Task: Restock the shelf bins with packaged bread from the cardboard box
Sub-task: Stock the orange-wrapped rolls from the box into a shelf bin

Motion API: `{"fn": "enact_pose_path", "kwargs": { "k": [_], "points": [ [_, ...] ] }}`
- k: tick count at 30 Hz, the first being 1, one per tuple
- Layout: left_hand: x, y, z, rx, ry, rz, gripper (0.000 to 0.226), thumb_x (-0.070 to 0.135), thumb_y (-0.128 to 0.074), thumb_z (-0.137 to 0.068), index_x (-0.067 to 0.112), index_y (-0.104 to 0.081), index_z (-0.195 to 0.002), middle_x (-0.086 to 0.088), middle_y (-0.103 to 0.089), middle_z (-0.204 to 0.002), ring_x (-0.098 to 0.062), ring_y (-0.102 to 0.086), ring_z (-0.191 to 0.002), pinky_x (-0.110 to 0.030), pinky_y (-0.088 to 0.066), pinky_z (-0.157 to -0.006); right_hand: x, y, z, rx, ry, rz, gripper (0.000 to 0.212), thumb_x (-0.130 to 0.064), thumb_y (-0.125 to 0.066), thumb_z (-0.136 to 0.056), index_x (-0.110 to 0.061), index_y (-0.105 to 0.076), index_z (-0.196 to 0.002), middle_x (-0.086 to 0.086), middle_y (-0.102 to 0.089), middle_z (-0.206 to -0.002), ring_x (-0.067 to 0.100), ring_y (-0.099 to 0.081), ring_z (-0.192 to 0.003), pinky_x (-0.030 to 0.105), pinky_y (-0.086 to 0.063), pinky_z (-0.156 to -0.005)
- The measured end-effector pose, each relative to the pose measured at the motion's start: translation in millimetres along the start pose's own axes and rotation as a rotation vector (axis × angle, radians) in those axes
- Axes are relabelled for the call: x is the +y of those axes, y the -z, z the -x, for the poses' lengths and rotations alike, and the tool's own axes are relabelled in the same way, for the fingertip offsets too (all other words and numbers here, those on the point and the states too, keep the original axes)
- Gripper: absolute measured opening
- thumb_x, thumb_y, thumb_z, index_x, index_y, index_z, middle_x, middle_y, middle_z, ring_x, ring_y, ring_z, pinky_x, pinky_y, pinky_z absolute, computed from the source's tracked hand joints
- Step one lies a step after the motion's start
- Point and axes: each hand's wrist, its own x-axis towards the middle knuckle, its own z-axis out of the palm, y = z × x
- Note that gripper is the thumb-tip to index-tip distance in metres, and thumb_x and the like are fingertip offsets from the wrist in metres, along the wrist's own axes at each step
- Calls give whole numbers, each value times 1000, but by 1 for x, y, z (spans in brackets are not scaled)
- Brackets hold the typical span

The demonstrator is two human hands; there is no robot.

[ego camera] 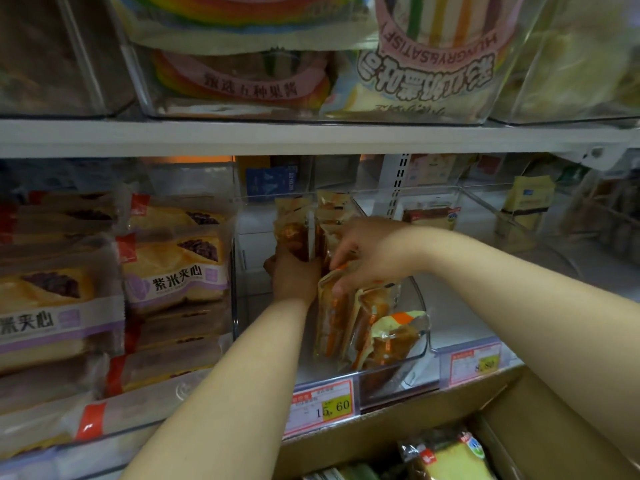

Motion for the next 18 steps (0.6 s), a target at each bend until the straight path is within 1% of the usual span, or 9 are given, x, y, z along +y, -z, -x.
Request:
{"fn": "enact_pose_path", "kwargs": {
  "k": [3,6,8,9,11,13,14,17,18],
  "points": [
    [1,1,2,-14,12,9,37,25,-63,-78,4,-60,-109,-22,-58,-111,-32,-58,-100,-35,-49,-84,6,-4,-10,84,-38,-16,30,-42,-66,-85,-17,-71,-99,0,-67,-105,17,-63,-90,29,-51,-77],
    [5,2,6,-3,39,10,29,17,-54,-82,1,-61,-106,-26,-59,-109,-37,-58,-100,-40,-48,-89,11,-5,-12,192,-71,-3,28,-34,-64,-88,-7,-70,-89,10,-68,-96,24,-65,-86,32,-51,-74],
    [8,3,9,3,27,37,29,14,-53,-82,3,-61,-107,-23,-60,-108,-37,-59,-100,-46,-50,-92,11,-5,-12,197,-50,49,27,-31,-62,-89,-6,-70,-88,12,-68,-98,26,-65,-88,31,-50,-74],
    [10,4,10,5,9,48,28,14,-54,-83,4,-62,-108,-20,-61,-107,-35,-59,-99,-46,-50,-92,12,-4,-12,193,-34,76,26,-30,-62,-90,-6,-70,-89,13,-68,-103,28,-65,-93,33,-51,-79],
    [10,4,11,12,-5,57,27,10,-52,-86,5,-62,-110,-17,-62,-107,-31,-59,-97,-38,-50,-89,14,-2,-13,186,-4,126,23,-31,-62,-89,-9,-68,-86,12,-66,-113,30,-62,-104,40,-51,-89],
    [10,4,12,2,6,42,28,5,-48,-85,5,-61,-111,-17,-59,-111,-29,-58,-96,-34,-47,-86,19,2,-12,193,24,147,19,-33,-63,-88,-19,-62,-75,9,-66,-114,27,-62,-104,42,-50,-90],
    [11,4,13,-21,5,23,29,4,-48,-85,7,-61,-111,-17,-57,-116,-28,-57,-97,-33,-46,-87,20,4,-11,205,37,151,20,-34,-64,-88,-25,-57,-71,7,-66,-114,24,-62,-102,41,-50,-90],
    [12,3,18,-116,-12,-92,38,3,-51,-89,17,-60,-123,-13,-42,-139,-30,-50,-119,-32,-39,-105,23,4,-11,221,63,155,19,-35,-64,-87,-30,-53,-73,4,-65,-115,22,-61,-103,41,-49,-91],
    [12,3,22,-159,-32,-159,39,6,-51,-92,18,-57,-128,-13,-36,-143,-31,-45,-125,-31,-35,-106,24,1,-12,214,64,167,18,-34,-64,-87,-28,-54,-74,4,-65,-116,23,-61,-104,41,-49,-92]
  ]
}}
